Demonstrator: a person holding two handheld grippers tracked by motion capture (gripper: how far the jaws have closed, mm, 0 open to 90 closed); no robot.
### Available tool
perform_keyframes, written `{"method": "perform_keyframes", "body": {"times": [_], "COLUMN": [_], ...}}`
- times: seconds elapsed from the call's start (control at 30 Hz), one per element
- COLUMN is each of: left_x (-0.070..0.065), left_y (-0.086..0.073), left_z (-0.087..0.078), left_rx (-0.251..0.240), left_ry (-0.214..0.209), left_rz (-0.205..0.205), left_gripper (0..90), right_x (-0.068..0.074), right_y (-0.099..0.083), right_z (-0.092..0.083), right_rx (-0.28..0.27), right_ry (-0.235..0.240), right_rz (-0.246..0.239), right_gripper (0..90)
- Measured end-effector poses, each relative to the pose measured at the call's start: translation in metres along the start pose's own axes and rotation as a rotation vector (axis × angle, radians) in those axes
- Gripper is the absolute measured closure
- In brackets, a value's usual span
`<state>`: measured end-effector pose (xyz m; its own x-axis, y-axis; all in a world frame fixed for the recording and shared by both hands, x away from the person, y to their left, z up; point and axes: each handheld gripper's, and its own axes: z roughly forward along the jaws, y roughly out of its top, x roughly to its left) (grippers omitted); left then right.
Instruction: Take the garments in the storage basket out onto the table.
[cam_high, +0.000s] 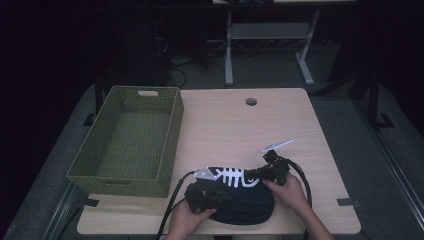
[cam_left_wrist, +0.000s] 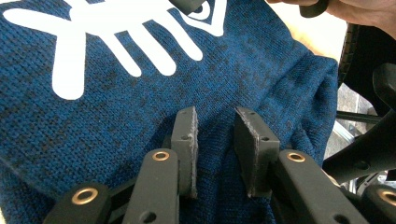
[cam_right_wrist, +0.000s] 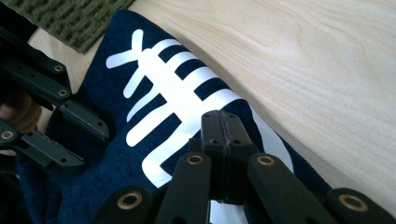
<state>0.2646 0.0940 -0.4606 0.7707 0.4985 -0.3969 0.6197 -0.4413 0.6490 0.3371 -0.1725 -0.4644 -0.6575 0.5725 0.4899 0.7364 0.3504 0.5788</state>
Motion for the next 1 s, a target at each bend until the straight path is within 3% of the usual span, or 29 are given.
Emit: {"method": "perform_keyframes", "body": {"times": [0.13, 0.23, 0.43, 0.6, 0.73, 0.87, 1.0], "left_x": [0.000, 0.000, 0.000, 0.000, 0.000, 0.000, -0.001], "left_y": [0.000, 0.000, 0.000, 0.000, 0.000, 0.000, 0.000], "left_z": [0.000, 0.000, 0.000, 0.000, 0.000, 0.000, 0.000], "left_rx": [0.002, 0.002, 0.002, 0.001, 0.001, 0.001, 0.000], "left_ry": [0.000, -0.001, -0.002, -0.002, 0.000, 0.000, 0.001], "left_rz": [0.001, -0.001, -0.001, -0.001, 0.002, 0.000, -0.003], "left_gripper": [69.8, 69.7, 69.6, 69.6, 69.6, 69.4, 69.3], "right_x": [0.000, 0.001, -0.011, -0.022, -0.029, -0.022, -0.009], "right_y": [0.000, -0.002, -0.016, -0.029, -0.034, -0.032, -0.034], "right_z": [-0.006, -0.020, -0.043, -0.039, -0.035, -0.039, -0.044], "right_rx": [-0.017, -0.063, -0.071, -0.027, -0.041, -0.050, -0.075], "right_ry": [0.024, 0.032, -0.004, -0.045, -0.019, -0.036, 0.033], "right_rz": [-0.011, -0.019, 0.025, 0.059, 0.075, 0.042, 0.007], "right_gripper": [82.2, 81.8, 82.4, 84.7, 86.0, 81.3, 80.9]}}
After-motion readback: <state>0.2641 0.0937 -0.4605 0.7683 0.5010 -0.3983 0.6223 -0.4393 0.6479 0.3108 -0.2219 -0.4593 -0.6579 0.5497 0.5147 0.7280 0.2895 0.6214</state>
